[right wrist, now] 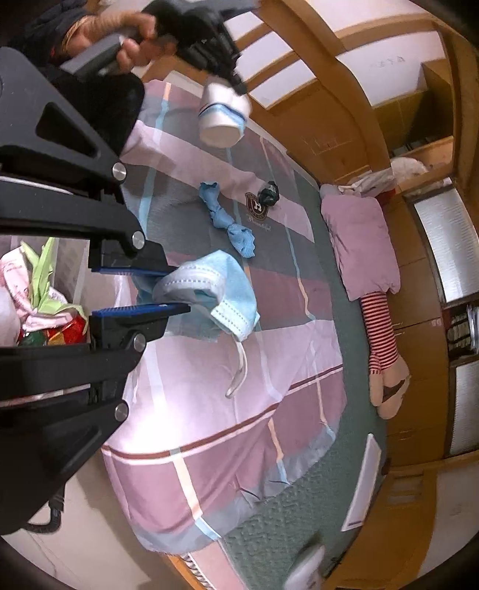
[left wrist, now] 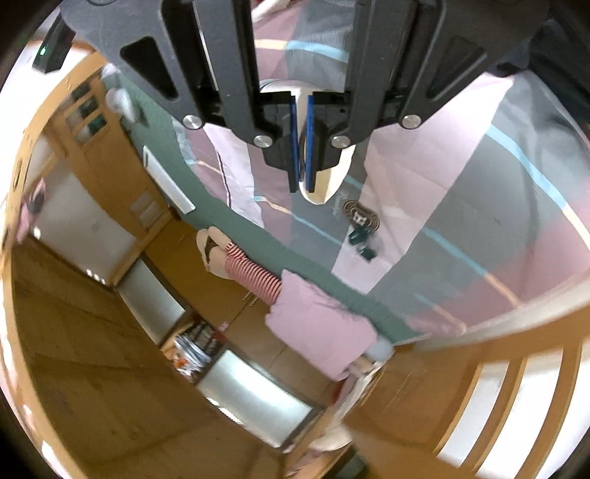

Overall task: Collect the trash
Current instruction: 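Carry the cup and mask over the wastebasket and open both tools, then grasp the light blue cloth with the left tool while the right tool reaches the dark green bag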

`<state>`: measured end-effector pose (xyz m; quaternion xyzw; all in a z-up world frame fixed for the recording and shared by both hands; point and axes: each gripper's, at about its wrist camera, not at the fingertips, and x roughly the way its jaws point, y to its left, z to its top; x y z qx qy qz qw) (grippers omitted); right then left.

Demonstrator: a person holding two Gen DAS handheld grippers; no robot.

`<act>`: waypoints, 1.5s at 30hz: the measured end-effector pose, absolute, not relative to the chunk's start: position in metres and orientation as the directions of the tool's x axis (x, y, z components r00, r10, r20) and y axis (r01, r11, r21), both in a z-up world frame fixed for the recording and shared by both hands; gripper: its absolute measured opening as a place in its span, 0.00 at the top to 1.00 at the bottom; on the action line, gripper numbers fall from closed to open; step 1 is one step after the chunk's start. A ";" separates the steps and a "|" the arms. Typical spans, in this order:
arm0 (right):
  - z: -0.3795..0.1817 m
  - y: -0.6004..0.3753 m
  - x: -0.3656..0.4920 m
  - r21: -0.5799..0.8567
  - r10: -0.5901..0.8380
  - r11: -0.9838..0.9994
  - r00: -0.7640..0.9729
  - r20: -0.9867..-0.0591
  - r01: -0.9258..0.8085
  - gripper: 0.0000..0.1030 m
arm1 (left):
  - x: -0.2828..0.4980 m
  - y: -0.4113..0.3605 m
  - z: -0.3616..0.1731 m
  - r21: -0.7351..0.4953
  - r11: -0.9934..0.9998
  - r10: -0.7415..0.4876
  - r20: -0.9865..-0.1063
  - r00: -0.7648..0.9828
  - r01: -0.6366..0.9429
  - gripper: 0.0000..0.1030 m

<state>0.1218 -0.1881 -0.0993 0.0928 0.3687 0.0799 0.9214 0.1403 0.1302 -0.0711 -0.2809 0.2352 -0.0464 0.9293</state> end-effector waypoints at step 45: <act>-0.091 -0.260 0.078 0.361 0.252 0.932 0.650 -0.717 0.036 0.30 | 0.204 0.010 -0.129 -0.107 0.990 -0.143 -0.758 0.636 0.095 0.25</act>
